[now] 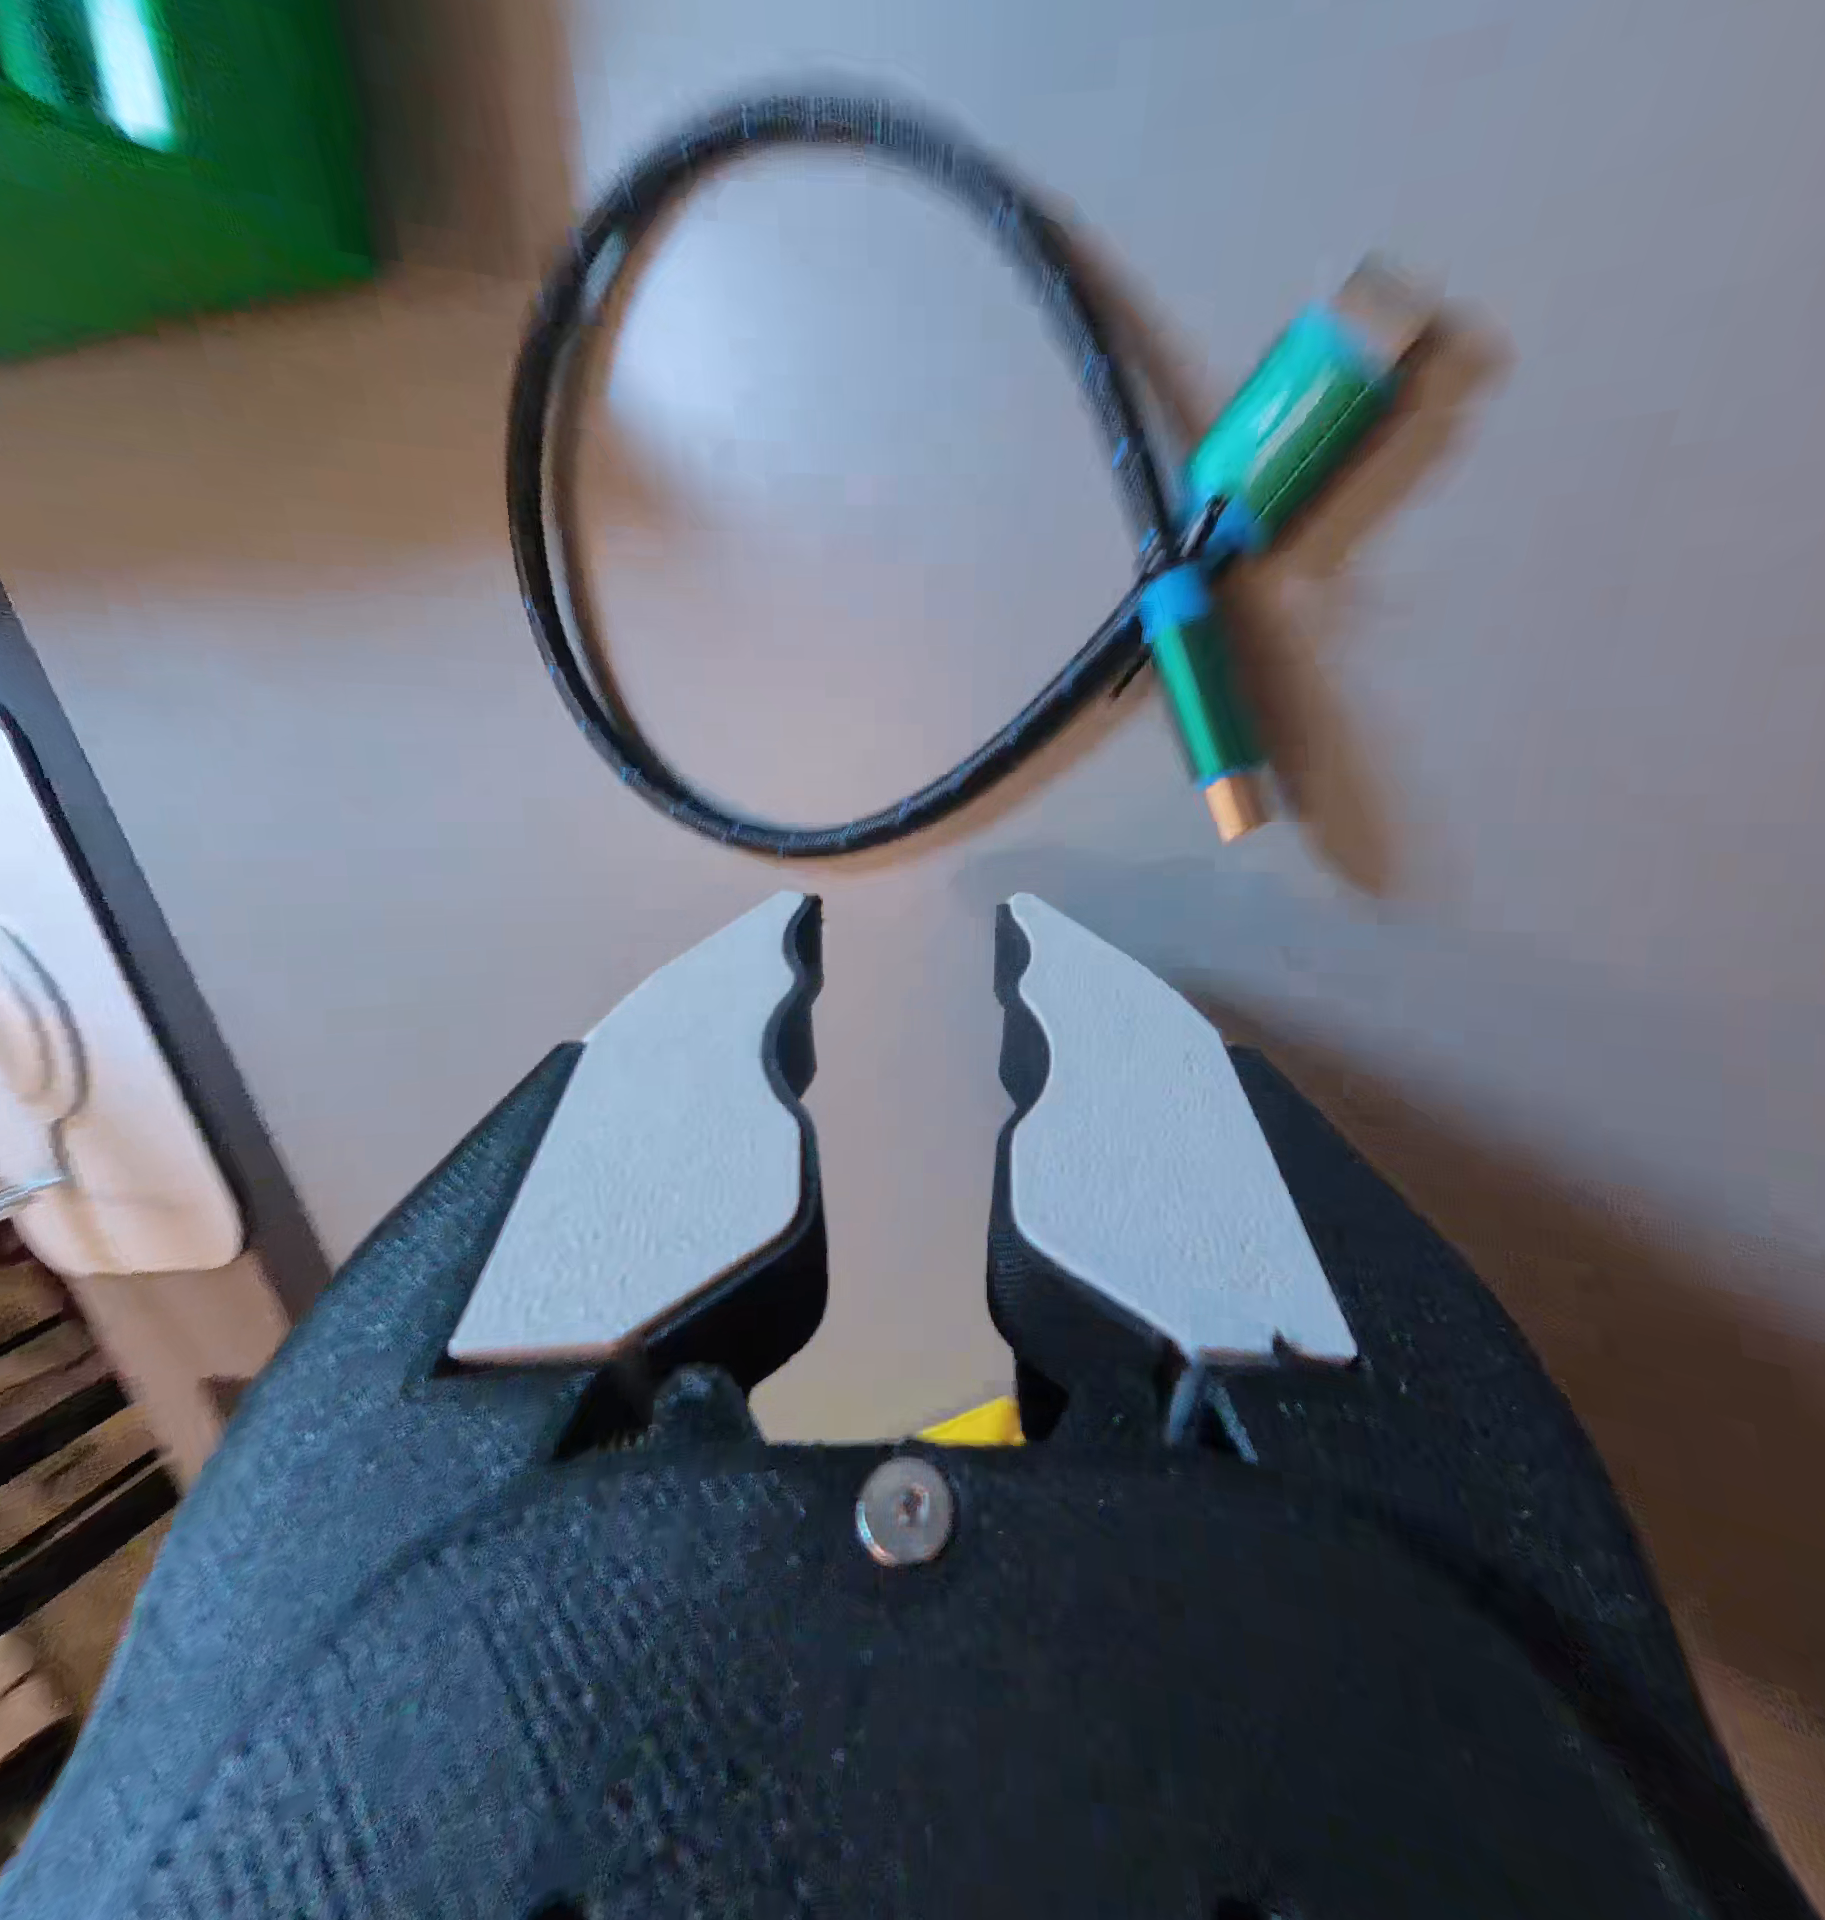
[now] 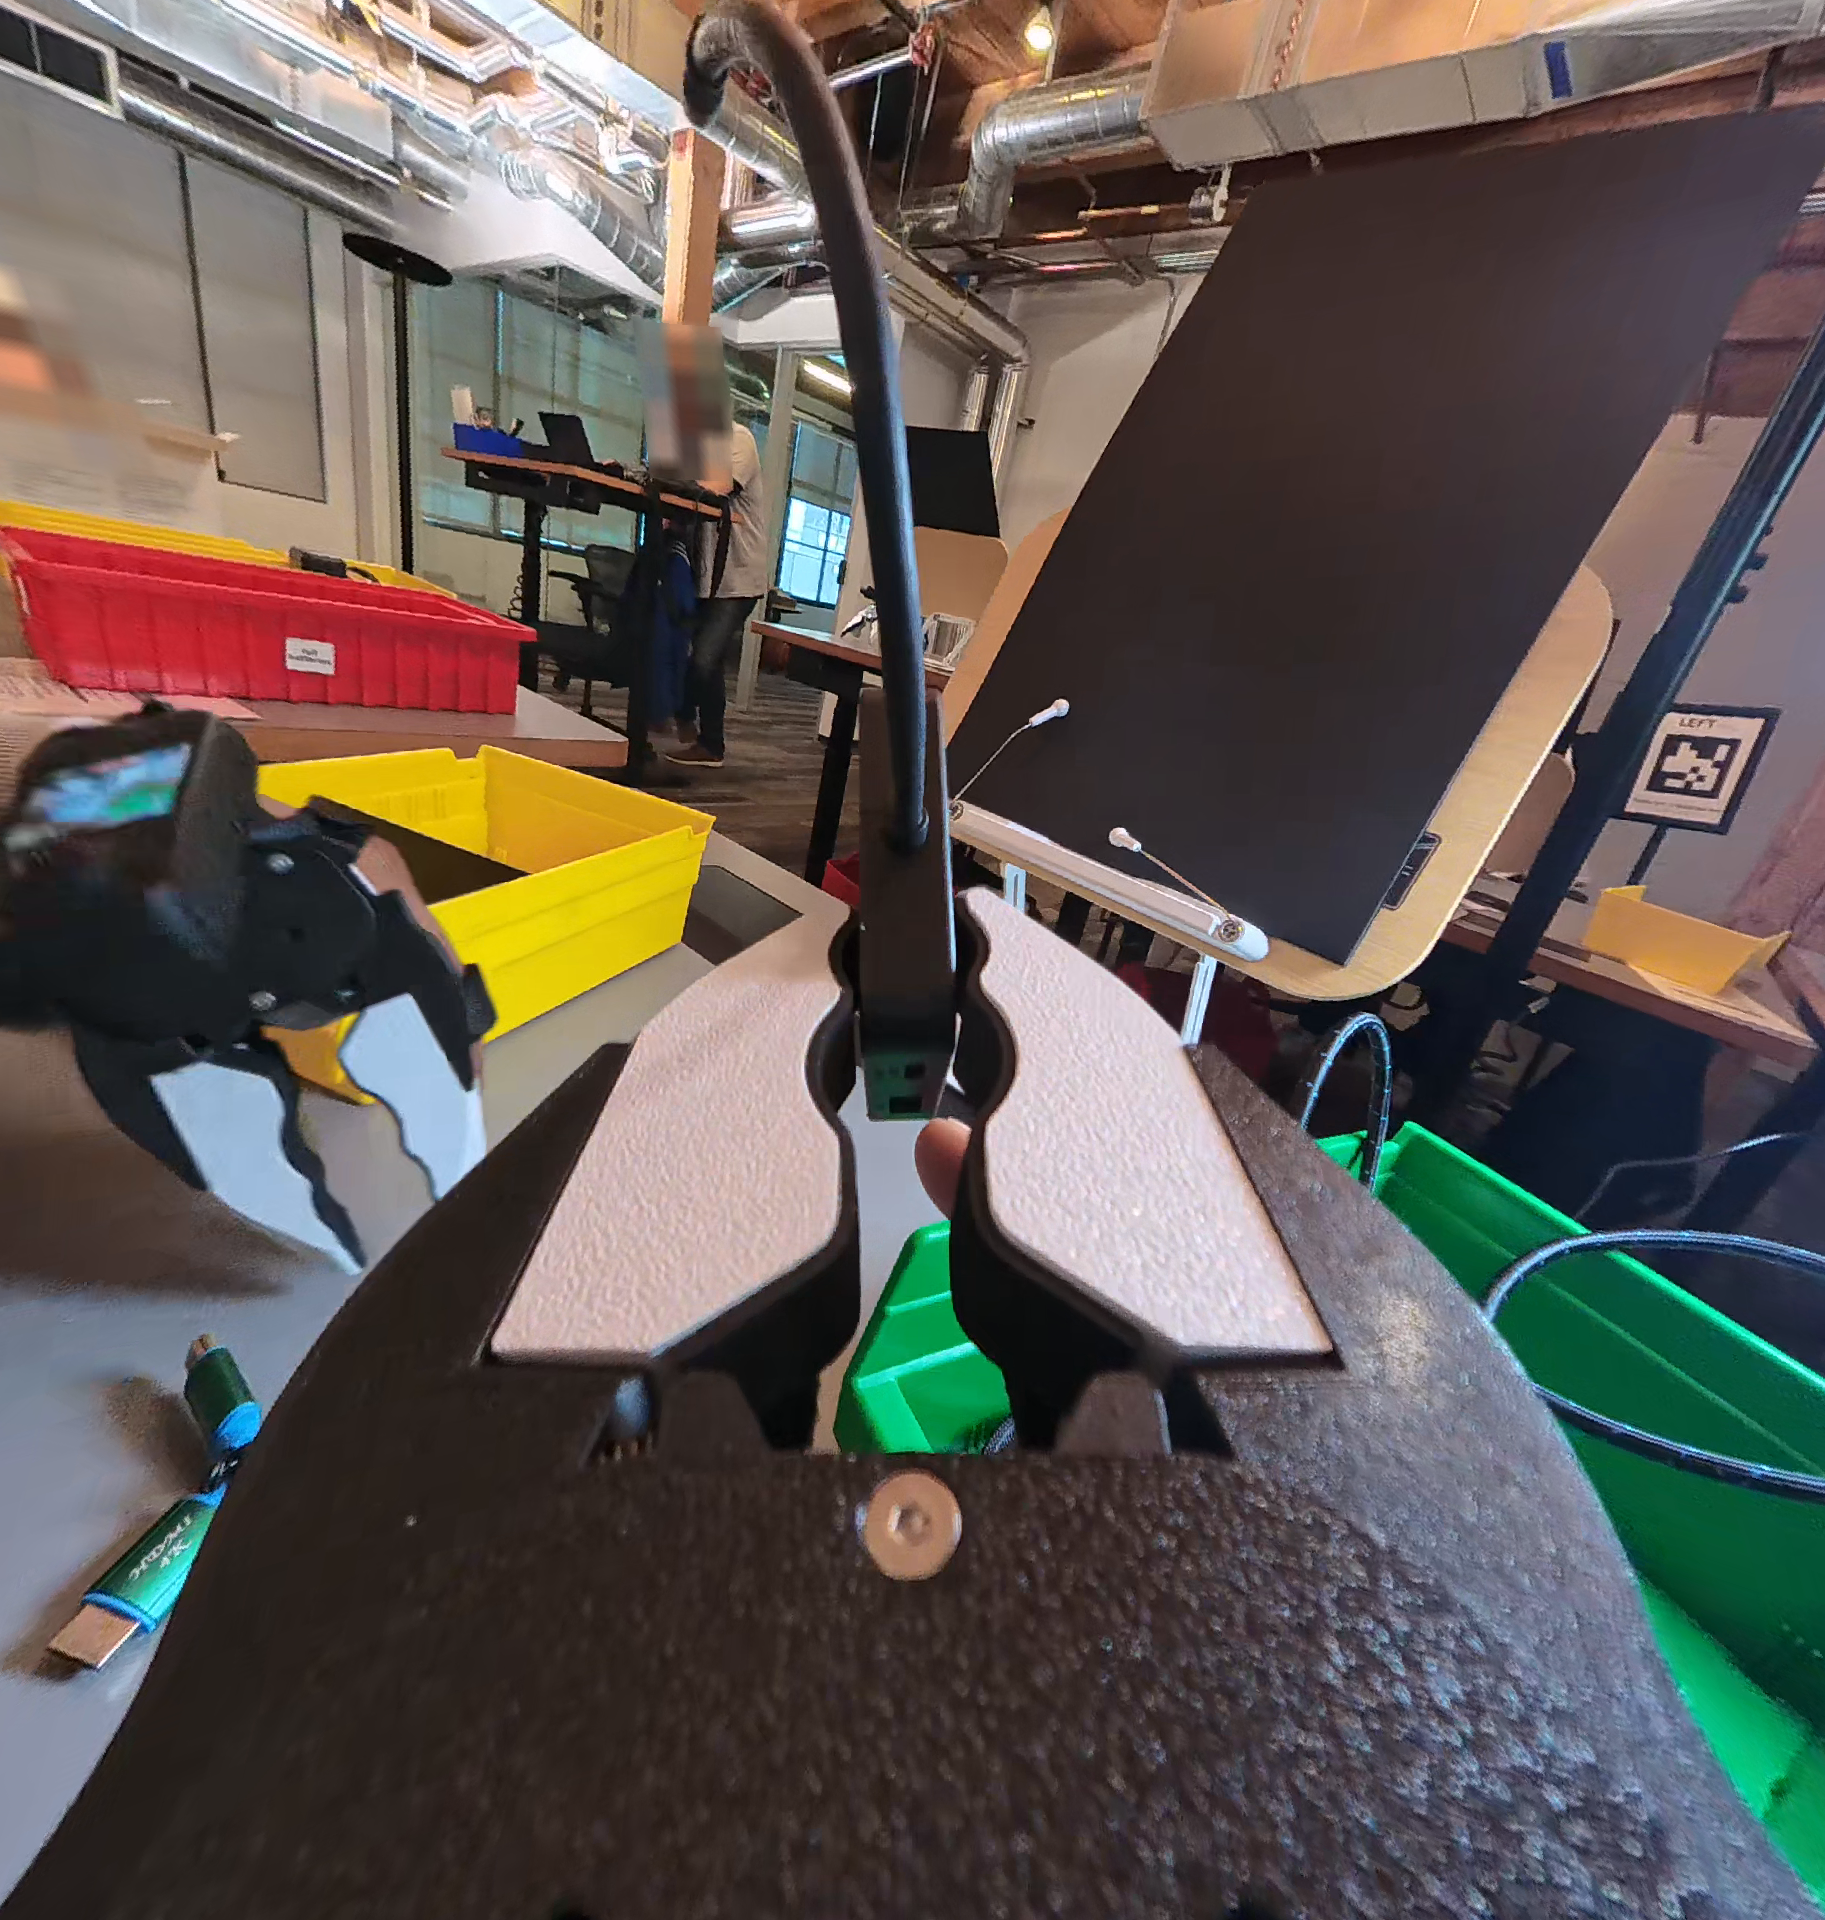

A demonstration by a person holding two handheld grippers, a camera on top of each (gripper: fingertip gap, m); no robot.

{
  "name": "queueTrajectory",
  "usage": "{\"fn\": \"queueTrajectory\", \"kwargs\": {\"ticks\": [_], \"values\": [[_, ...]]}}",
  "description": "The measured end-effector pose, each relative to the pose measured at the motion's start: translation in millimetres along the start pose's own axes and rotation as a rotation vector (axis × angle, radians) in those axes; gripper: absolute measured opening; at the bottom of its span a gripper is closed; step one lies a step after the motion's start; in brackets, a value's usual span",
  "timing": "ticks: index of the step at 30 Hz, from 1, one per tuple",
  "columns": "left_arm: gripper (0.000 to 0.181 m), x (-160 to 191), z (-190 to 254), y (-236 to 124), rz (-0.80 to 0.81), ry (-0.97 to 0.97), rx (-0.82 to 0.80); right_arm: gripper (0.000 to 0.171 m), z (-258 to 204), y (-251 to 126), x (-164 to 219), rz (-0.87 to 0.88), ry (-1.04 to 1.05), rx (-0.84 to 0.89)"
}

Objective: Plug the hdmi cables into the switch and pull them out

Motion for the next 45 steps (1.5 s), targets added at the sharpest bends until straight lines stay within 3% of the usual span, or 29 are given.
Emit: {"fn": "queueTrajectory", "kwargs": {"ticks": [2, 7, 11, 18, 24, 31, 34, 45], "values": [[0.038, 1.0, -5.5, 11.0, -0.065, 0.025, 0.078, 0.014, -1.1, 0.4, 1.3, -0.003, 0.002, -0.002], [0.037, -16.9, -8.2, 27.9, 0.046, 0.057, 0.238, 0.014, 1.2, -1.3, 0.6, 0.000, 0.010, -0.001], [0.013, -19.3, -5.4, 36.1, 0.062, -0.038, 0.324, 0.014, 5.3, -3.1, 2.8, -0.004, 0.031, 0.006], [0.009, -7.6, 16.2, 16.0, -0.026, -0.459, 0.155, 0.014, 6.6, -4.7, 0.8, 0.001, 0.031, 0.011], [0.016, -8.1, 33.4, -17.1, 0.086, -0.446, 0.041, 0.014, 2.3, 0.4, 2.3, -0.004, 0.042, 0.004], [0.029, 2.2, 35.8, -4.3, -0.048, -0.540, -0.006, 0.014, -4.2, -0.4, 1.1, -0.017, -0.003, -0.009], [0.035, 5.0, 34.8, 4.7, -0.033, -0.578, 0.003, 0.014, -2.0, -0.8, 3.2, -0.021, 0.006, -0.007], [0.013, 8.6, 12.5, 19.4, 0.095, -0.534, -0.030, 0.014, -8.0, 1.1, 7.4, -0.048, -0.031, -0.033]]}}
Point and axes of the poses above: each gripper's, where its closed fingertips meet, y out along the fingers, x out of its underside, z = x × y across the jaws, the point moved 10 cm from there along -y, back along the fingers, and after that the axes turned 11 degrees about z, right-handed, at the moved point
